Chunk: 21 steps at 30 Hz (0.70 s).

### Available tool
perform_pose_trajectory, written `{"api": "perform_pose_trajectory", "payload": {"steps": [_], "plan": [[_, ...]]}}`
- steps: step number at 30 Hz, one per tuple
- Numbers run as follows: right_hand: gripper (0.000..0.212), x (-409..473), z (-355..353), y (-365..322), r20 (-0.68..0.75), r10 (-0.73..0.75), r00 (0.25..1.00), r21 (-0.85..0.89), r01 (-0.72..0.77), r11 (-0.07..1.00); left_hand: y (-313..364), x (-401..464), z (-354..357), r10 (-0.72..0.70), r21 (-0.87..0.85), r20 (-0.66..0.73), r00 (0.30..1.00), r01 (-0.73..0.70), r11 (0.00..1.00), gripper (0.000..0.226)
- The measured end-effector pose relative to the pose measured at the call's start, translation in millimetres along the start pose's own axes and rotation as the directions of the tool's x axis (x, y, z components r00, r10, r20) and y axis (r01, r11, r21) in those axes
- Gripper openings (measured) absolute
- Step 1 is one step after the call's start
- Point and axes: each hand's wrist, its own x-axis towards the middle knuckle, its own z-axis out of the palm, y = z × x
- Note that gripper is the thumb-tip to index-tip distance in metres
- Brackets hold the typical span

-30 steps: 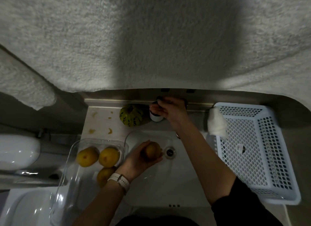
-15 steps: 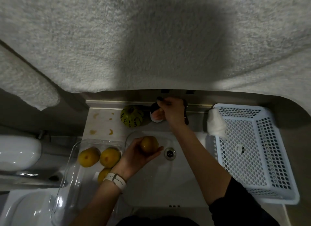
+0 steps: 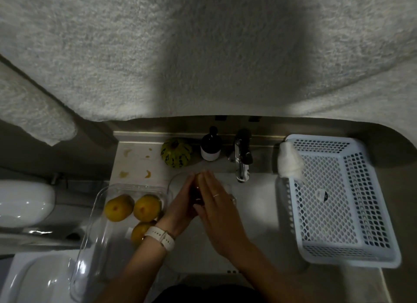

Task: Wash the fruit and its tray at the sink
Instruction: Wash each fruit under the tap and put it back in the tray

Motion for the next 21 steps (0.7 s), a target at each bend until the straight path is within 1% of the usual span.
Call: {"api": "perform_pose_trajectory", "payload": {"steps": [2, 3, 4, 5, 6, 7, 8, 9, 10, 11, 12, 13, 14, 15, 16, 17, 18, 19, 20, 21], "plan": [[0.059, 5, 0, 6, 0.019, 0.136, 0.991, 0.146, -0.137, 0.980, -9, 1, 3, 0.019, 0.156, 0.036, 0.999, -0.024, 0.987, 0.037], [0.056, 8, -1, 10, 0.002, 0.179, 0.984, 0.188, -0.176, 0.966, -14, 0, 6, 0.020, 0.223, 0.057, 0.998, -0.033, 0.974, 0.036], [0.051, 12, -2, 12, -0.016, 0.216, 0.976, 0.235, -0.206, 0.950, -17, -2, 10, 0.025, 0.266, 0.054, 0.998, -0.039, 0.963, 0.034], [0.044, 16, -4, 14, -0.037, 0.256, 0.966, 0.309, -0.232, 0.922, -20, -3, 14, 0.036, 0.273, 0.043, 0.998, -0.046, 0.961, 0.032], [0.037, 20, -5, 15, -0.049, 0.325, 0.944, 0.415, -0.277, 0.867, -23, -5, 17, 0.057, 0.275, 0.027, 0.998, -0.062, 0.959, 0.035], [0.032, 25, -5, 16, -0.032, 0.414, 0.910, 0.540, -0.333, 0.773, -25, -7, 19, 0.083, 0.276, 0.016, 0.996, -0.084, 0.957, 0.041], [0.030, 29, -6, 16, 0.024, 0.514, 0.857, 0.655, -0.402, 0.640, -26, -8, 20, 0.113, 0.292, 0.009, 0.994, -0.111, 0.950, 0.045], [0.029, 32, -7, 18, 0.100, 0.601, 0.793, 0.737, -0.465, 0.490, -28, -8, 21, 0.144, 0.311, 0.008, 0.990, -0.139, 0.940, 0.046], [0.029, 34, -7, 18, 0.173, 0.656, 0.734, 0.778, -0.510, 0.366, -30, -9, 21, 0.161, 0.329, 0.003, 0.987, -0.153, 0.932, 0.047], [0.029, 34, -7, 17, 0.206, 0.674, 0.710, 0.780, -0.534, 0.325, -33, -8, 21, 0.158, 0.332, -0.018, 0.987, -0.143, 0.932, 0.048], [0.029, 33, -5, 16, 0.173, 0.657, 0.734, 0.747, -0.532, 0.398, -36, -8, 22, 0.138, 0.312, -0.048, 0.989, -0.116, 0.943, 0.048], [0.028, 31, -2, 15, 0.086, 0.587, 0.805, 0.655, -0.490, 0.576, -37, -7, 22, 0.100, 0.257, -0.076, 0.992, -0.077, 0.963, 0.046], [0.024, 27, 3, 15, -0.029, 0.449, 0.893, 0.473, -0.383, 0.793, -37, -6, 21, 0.052, 0.186, -0.100, 0.994, -0.033, 0.982, 0.044], [0.021, 23, 7, 16, -0.130, 0.253, 0.959, 0.223, -0.221, 0.950, -37, -4, 20, 0.001, 0.126, -0.115, 0.993, 0.014, 0.992, 0.043], [0.027, 19, 11, 16, -0.182, 0.055, 0.982, -0.041, -0.063, 0.997, -34, -3, 19, -0.056, 0.100, -0.110, 0.992, 0.068, 0.993, 0.045], [0.039, 16, 15, 21, -0.208, -0.096, 0.973, -0.236, 0.045, 0.971, -31, -3, 19, -0.111, 0.103, -0.095, 0.989, 0.121, 0.987, 0.048], [0.047, 15, 16, 27, -0.209, -0.179, 0.961, -0.343, 0.100, 0.934, -29, -1, 18, -0.147, 0.122, -0.093, 0.985, 0.158, 0.980, 0.050], [0.049, 13, 17, 32, -0.208, -0.191, 0.959, -0.368, 0.104, 0.924, -29, -1, 17, -0.170, 0.129, -0.086, 0.982, 0.180, 0.975, 0.051], [0.046, 12, 17, 35, -0.193, -0.154, 0.969, -0.311, 0.089, 0.946, -28, -4, 20, -0.171, 0.137, -0.088, 0.981, 0.182, 0.974, 0.048], [0.041, 11, 15, 35, -0.191, -0.079, 0.978, -0.167, 0.047, 0.985, -28, -7, 23, -0.133, 0.165, -0.099, 0.986, 0.148, 0.975, 0.042]]}}
